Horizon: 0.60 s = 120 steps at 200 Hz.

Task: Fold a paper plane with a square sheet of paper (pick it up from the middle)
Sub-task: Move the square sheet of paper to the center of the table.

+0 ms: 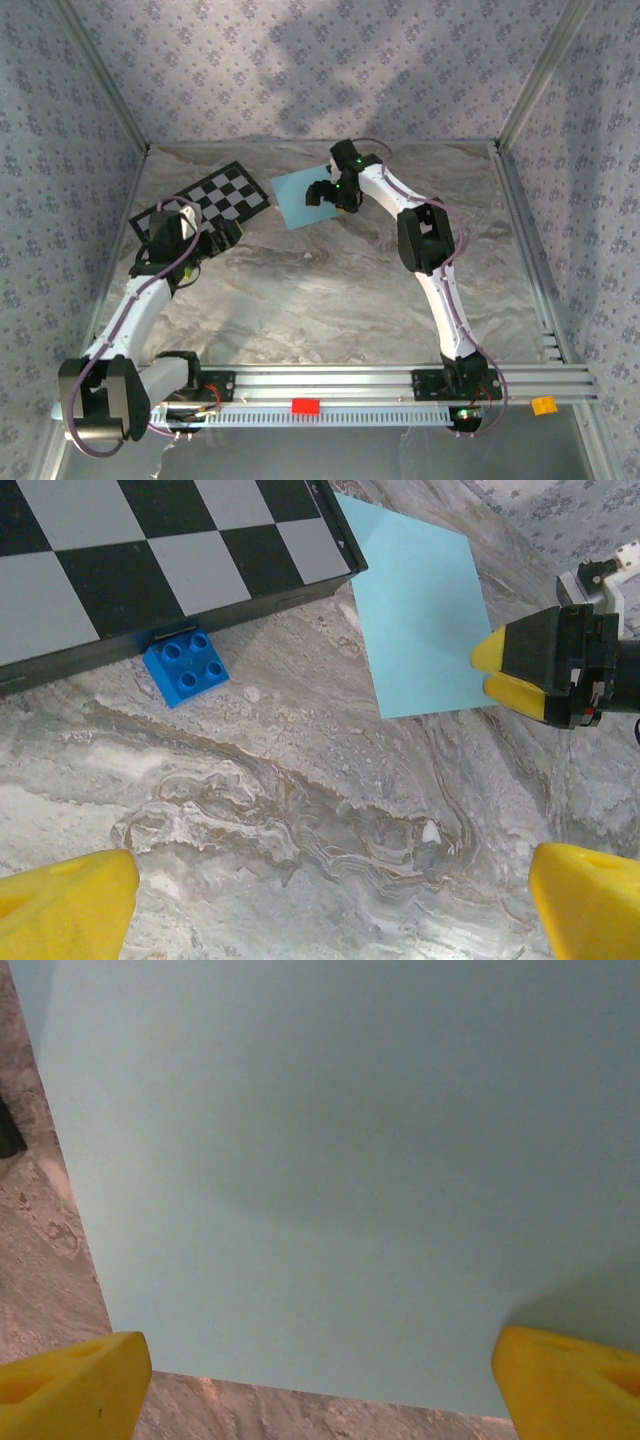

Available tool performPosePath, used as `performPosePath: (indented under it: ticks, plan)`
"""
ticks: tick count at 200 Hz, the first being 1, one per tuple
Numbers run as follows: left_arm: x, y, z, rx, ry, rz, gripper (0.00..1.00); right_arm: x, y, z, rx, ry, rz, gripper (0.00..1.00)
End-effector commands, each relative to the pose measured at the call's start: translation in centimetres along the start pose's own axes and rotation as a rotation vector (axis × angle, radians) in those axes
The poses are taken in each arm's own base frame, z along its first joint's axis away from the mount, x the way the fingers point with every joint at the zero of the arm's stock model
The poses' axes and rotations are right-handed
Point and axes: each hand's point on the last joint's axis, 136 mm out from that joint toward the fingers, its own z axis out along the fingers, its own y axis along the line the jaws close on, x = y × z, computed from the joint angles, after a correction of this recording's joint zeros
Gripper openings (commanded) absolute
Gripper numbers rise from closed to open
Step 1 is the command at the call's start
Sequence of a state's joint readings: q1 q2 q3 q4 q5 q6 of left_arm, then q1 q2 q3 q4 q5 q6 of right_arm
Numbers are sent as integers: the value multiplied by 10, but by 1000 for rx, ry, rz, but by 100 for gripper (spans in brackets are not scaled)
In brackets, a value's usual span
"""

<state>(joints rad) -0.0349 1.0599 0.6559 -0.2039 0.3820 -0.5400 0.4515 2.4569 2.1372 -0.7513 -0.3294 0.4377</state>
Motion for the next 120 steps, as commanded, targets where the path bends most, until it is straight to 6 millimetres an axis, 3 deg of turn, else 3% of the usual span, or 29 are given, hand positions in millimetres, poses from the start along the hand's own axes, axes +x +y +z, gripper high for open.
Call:
performPosePath:
  ticks: [1,42,93,108,111,120]
  plan:
    - [2,-14,-8,30,12,-16,100,44,-15,-2,93,99,66,92]
    - [18,-19,-13,26,47,-90,100,108,-13,-6,78,142,165,92]
    - [32,-24,-21,-4,88,-161,100,197,-14,-25,132,197,313,93]
    - [34,-28,-23,-7,101,-152,100,206,3,-33,58,203,344,92]
    - [35,-28,-24,-8,104,-149,100,215,2,-33,48,221,349,92]
    - [36,-31,-26,-2,108,-129,100,214,16,-41,-14,206,325,92]
